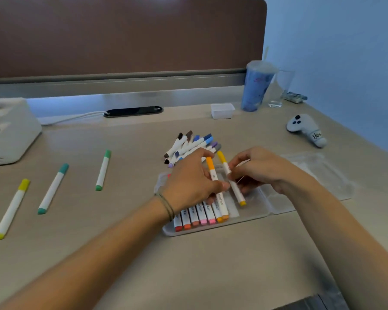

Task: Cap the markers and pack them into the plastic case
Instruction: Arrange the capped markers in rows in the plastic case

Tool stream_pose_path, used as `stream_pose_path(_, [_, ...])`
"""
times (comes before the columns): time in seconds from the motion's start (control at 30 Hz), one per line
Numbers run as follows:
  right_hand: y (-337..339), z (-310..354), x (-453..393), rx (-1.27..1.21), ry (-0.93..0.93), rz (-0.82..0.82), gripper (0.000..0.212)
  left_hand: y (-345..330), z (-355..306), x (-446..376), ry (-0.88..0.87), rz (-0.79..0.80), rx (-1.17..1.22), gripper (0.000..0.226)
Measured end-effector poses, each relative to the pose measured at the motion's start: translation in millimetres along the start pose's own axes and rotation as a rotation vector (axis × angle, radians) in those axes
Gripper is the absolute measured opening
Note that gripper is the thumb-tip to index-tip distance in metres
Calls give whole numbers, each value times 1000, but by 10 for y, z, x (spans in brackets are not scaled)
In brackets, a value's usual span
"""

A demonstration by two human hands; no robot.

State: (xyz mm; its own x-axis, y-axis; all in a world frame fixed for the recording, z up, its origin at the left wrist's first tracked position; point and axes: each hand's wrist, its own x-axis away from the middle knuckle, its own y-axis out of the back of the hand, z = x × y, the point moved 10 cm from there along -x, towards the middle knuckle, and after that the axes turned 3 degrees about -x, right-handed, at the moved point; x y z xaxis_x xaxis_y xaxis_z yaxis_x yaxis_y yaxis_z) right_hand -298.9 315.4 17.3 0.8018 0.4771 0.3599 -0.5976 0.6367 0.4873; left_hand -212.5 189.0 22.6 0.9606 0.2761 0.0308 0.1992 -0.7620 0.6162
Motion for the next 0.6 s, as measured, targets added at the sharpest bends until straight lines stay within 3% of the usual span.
stream_pose_path(0.27, [-1, -66, -21, 17, -23, 21, 13, -31, -54, -40, -72, -44, -475, 80])
stream_pose_path(0.43, [-13, -77, -25, 1, -22, 51, 10, -17, -99, 72, -121, -57, -591, 75])
stream_pose_path(0.6, [-72, -102, -20, 13, -42, 95, 12, -42, -57, 189, -134, -30, -714, 92])
